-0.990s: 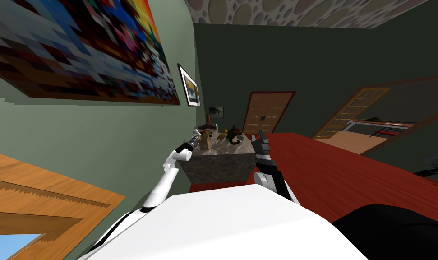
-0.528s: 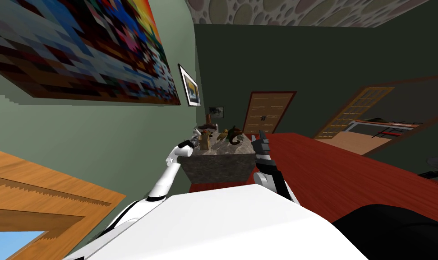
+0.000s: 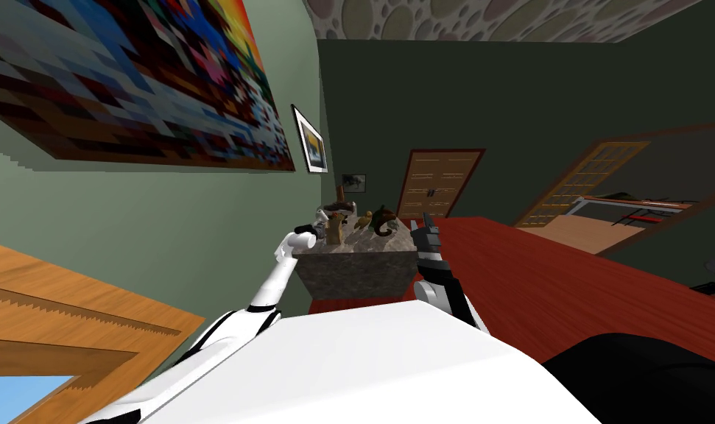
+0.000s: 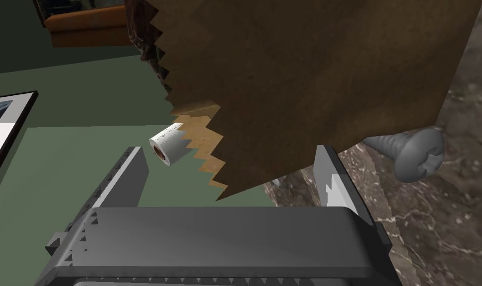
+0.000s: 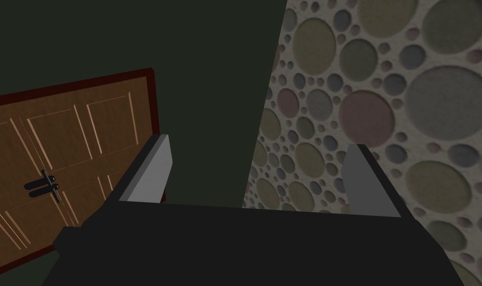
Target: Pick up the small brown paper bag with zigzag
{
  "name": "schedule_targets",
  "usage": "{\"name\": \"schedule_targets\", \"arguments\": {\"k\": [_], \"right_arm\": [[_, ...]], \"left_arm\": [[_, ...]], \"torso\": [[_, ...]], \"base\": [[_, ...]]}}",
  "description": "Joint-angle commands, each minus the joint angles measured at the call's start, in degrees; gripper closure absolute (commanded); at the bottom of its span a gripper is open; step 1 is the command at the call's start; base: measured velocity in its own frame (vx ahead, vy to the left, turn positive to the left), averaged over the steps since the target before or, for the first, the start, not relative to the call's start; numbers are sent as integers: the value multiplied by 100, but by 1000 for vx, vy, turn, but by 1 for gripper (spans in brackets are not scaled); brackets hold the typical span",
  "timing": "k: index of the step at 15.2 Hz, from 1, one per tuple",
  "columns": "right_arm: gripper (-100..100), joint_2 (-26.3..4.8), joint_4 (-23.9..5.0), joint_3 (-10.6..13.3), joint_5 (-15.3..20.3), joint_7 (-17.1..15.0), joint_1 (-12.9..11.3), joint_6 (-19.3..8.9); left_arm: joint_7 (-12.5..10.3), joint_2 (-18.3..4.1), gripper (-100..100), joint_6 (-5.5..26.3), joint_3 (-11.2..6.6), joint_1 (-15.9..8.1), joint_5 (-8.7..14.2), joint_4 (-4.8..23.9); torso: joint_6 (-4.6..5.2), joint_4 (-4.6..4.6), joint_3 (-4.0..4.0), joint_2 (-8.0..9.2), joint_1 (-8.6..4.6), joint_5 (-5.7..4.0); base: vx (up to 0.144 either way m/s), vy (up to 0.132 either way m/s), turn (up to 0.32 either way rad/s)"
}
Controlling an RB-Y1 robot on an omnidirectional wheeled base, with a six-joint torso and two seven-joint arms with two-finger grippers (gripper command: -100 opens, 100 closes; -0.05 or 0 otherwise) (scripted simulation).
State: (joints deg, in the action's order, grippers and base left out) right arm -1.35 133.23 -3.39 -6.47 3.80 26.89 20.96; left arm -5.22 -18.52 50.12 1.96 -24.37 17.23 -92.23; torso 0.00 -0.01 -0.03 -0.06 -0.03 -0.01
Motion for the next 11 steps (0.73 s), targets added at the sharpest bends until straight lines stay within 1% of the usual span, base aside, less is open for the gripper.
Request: {"name": "schedule_targets", "arguments": {"k": [1, 2, 3, 5, 6, 8, 9, 10, 11], "right_arm": [[0, 0, 0, 0, 0, 0, 0, 0], [0, 0, 0, 0, 0, 0, 0, 0], [0, 0, 0, 0, 0, 0, 0, 0], [0, 0, 0, 0, 0, 0, 0, 0], [0, 0, 0, 0, 0, 0, 0, 0], [0, 0, 0, 0, 0, 0, 0, 0], [0, 0, 0, 0, 0, 0, 0, 0], [0, 0, 0, 0, 0, 0, 0, 0], [0, 0, 0, 0, 0, 0, 0, 0]], "left_arm": [[-25, -1, -100, 275, -2, -92, 23, 67], [-25, -1, -100, 275, -2, -92, 23, 67], [-82, -18, -100, 490, -14, -358, 111, 291], [-82, -18, -100, 697, -14, -369, 111, 291], [-138, -33, -100, 841, -27, -604, 197, 510], [-138, -33, -100, 1077, -27, -642, 197, 510], [-138, -33, -100, 1118, -27, -642, 197, 510], [-193, -46, -100, 1296, -41, -907, 280, 723], [-193, -46, -100, 1406, -41, -909, 280, 723]], "torso": [[0, 0, 0, 0, 0, 0], [0, 0, 0, 0, 0, 0], [-1, 0, 1, 2, 1, 1], [0, 0, 0, 0, 0, 0], [0, -1, 0, 0, 0, 0], [0, -1, -2, -4, -1, 0], [-1, -1, -2, -3, -1, 0], [-1, -1, -1, -1, 1, 0], [0, 0, -1, -2, 1, 0]], "base": [[9, -5, 7], [5, -3, -1], [8, -5, 18], [12, -5, 12], [18, -9, 17], [19, -8, 9], [10, -2, 1], [12, -2, 18], [18, -4, 14]]}}
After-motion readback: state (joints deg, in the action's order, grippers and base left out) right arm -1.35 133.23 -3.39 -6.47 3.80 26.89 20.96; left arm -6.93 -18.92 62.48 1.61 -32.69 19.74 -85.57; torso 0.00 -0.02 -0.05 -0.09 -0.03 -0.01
